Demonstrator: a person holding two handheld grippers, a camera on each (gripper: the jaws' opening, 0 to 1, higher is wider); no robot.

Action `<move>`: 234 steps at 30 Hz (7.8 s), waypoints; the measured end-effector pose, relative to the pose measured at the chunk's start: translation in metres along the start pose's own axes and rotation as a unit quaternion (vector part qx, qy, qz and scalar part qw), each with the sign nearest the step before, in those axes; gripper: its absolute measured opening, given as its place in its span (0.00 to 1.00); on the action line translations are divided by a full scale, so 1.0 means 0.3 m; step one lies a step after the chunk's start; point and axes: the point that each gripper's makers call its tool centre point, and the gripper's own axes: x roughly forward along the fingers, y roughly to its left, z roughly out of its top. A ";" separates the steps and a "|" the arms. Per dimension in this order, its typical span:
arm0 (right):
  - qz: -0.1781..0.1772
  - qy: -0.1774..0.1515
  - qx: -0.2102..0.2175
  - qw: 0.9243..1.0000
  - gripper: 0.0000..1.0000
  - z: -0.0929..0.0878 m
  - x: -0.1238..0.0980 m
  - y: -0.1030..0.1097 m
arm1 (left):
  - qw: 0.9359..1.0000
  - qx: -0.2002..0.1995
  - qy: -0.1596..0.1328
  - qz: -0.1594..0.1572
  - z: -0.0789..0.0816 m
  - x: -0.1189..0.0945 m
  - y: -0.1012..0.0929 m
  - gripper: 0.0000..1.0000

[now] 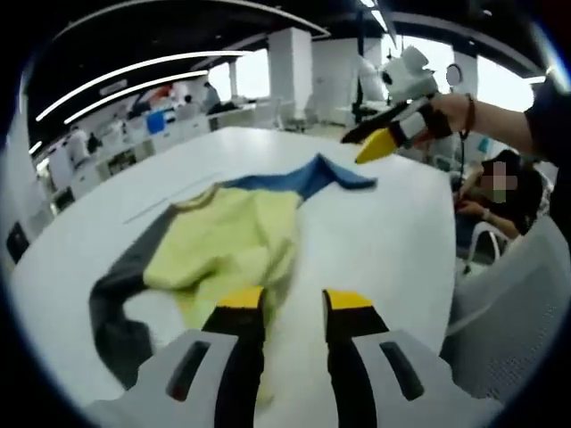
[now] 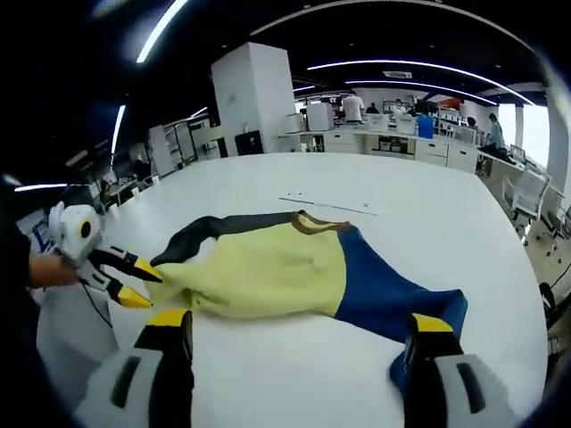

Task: Fold the garment on the visible template until the final outline fits inside the template.

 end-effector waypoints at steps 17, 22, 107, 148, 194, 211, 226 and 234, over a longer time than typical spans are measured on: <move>0.024 0.008 -0.017 1.000 0.99 -0.101 -0.097 0.071 | 0.998 -0.001 0.057 0.035 -0.106 0.139 0.069 0.24; 0.021 0.012 -0.026 0.999 0.99 -0.119 -0.122 0.085 | 0.997 -0.002 0.066 0.036 -0.127 0.164 0.076 0.22; 0.029 0.038 0.007 0.999 0.77 -0.172 0.012 0.217 | 0.989 0.009 0.072 0.132 0.014 0.058 0.596 0.02; 0.098 0.017 0.031 0.995 0.58 -0.040 0.276 0.421 | 0.985 -0.117 0.029 0.124 -0.107 -0.021 0.371 0.48; 0.101 0.003 0.077 0.992 0.20 0.024 0.644 0.532 | 0.958 -0.205 0.043 0.193 -0.211 0.099 0.247 0.15; 0.087 0.016 0.063 0.994 0.00 0.013 0.642 0.507 | 0.955 -0.220 0.039 0.197 -0.212 0.059 0.267 0.00; 0.051 0.015 0.031 0.998 0.00 -0.013 0.429 0.400 | 0.962 -0.190 0.041 0.194 -0.182 -0.083 0.285 0.00; 0.030 0.014 0.010 0.999 0.00 -0.038 0.327 0.359 | 0.969 -0.177 0.043 0.166 -0.163 -0.116 0.263 0.00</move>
